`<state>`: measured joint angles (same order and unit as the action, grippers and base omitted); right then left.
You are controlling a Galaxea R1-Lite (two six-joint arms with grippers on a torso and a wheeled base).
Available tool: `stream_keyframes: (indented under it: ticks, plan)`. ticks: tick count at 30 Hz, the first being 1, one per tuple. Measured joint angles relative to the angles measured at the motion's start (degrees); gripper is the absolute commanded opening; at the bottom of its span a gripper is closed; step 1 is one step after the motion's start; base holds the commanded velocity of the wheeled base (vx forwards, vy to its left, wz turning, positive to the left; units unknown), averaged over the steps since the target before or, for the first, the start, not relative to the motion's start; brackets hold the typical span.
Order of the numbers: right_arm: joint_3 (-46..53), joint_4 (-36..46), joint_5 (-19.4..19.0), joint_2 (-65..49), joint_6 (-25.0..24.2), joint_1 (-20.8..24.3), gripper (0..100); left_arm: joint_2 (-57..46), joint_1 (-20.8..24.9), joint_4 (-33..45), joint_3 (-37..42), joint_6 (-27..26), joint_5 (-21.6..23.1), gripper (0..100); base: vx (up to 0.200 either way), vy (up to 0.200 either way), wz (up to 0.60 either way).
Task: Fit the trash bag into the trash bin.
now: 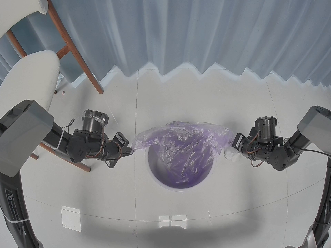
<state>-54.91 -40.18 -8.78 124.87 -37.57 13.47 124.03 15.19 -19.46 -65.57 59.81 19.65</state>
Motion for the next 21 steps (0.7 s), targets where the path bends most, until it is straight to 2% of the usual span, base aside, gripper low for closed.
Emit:
stream_keyframes:
  ticks: [1, 2, 8, 13, 18, 21]
  plan:
    - [1.19, -1.72, -0.17, -0.21, 0.0, 0.09, 100, -0.33, -0.04, -1.01, 0.85, 0.0, 0.02, 0, 0.0, 0.0, 0.0]
    - [2.97, -4.22, -0.41, -0.5, -0.01, 0.28, 100, -0.82, -0.04, -2.57, 2.23, 0.07, 0.07, 100, 0.0, 0.0, 0.0]
    - [9.96, -9.76, -0.96, -1.57, -0.72, 0.94, 100, -2.74, -0.1, -7.17, 8.13, 0.51, 0.38, 100, 0.0, 0.0, 0.0]
    - [13.68, -11.22, -2.17, -4.04, -6.33, 0.96, 100, -5.32, -0.17, -8.73, 13.64, 1.1, 2.13, 100, 0.0, 0.0, 0.0]
    - [15.47, -11.24, -4.57, -7.97, -11.34, -0.07, 100, -10.87, -1.72, -13.08, 20.39, 2.18, 7.69, 100, 0.0, 0.0, 0.0]
    - [15.91, -9.28, -6.19, -10.76, -15.42, -1.02, 100, -14.87, -4.19, -15.71, 23.8, 4.24, 13.39, 100, 0.0, 0.0, 0.0]
